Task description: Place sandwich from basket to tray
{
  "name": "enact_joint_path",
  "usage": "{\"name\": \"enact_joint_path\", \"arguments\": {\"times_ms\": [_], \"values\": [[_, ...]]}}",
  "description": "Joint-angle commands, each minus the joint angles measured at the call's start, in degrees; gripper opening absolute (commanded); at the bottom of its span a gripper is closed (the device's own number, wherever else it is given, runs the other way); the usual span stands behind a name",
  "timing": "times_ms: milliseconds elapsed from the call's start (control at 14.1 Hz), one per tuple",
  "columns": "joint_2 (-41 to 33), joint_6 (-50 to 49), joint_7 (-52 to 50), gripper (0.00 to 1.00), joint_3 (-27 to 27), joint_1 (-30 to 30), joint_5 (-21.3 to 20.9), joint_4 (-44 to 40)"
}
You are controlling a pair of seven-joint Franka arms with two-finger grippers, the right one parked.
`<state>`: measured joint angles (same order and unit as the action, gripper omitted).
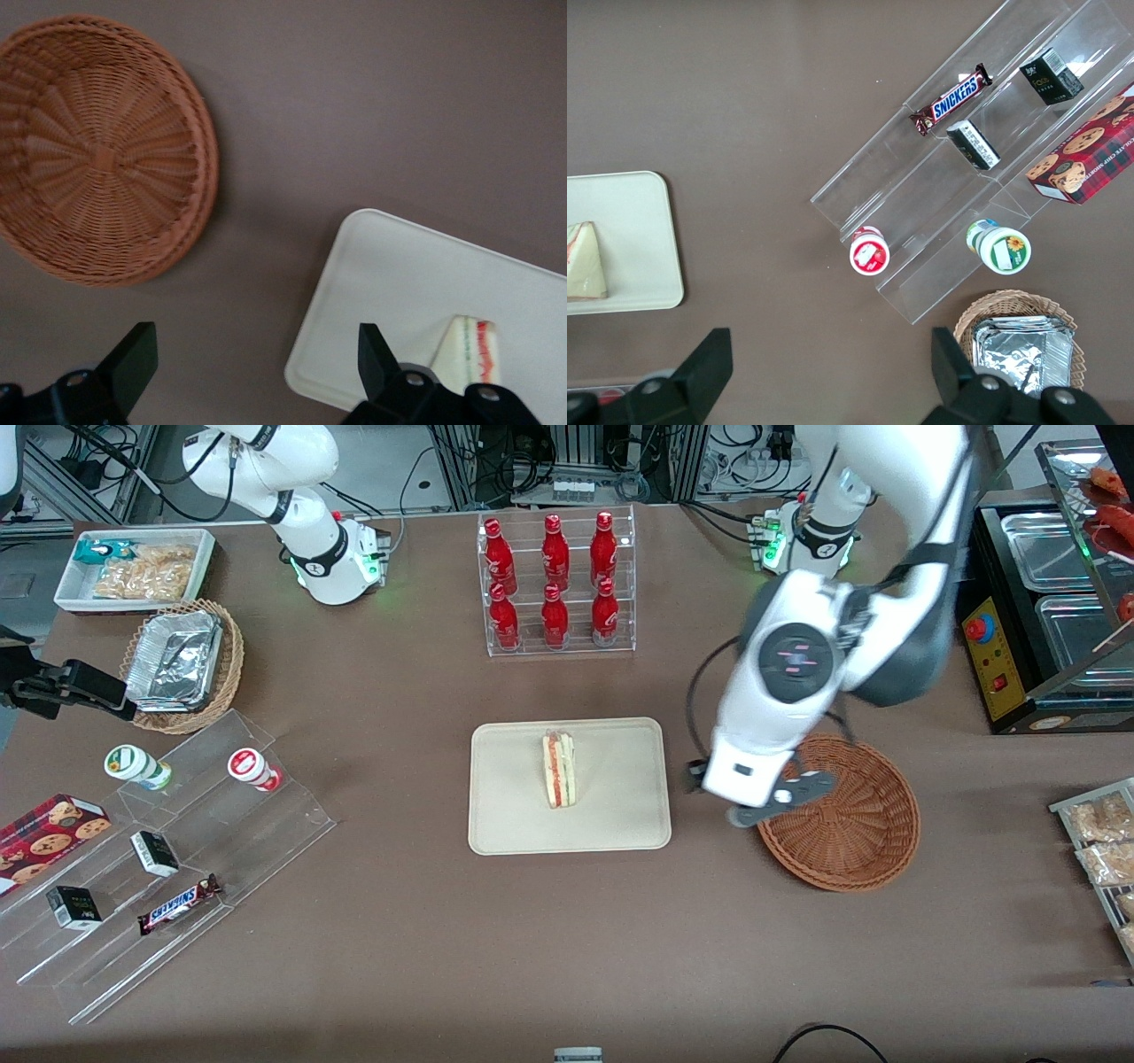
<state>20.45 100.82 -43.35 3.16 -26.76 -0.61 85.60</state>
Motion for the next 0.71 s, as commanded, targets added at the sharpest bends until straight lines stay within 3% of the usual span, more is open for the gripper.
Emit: {"name": "enact_joint_path", "arguments": {"times_ms": [0,424,636], "values": [[-6.89,-6.31,11.57,1.0,-0.61,7.83,-0.45,3.08],[-14.11,-15.91,32.25,1.0,-0.53,21.91,0.08,2.64],[-17.0,-18.98,38.07,1.0,-0.7,24.82,-0.27,2.55]]}}
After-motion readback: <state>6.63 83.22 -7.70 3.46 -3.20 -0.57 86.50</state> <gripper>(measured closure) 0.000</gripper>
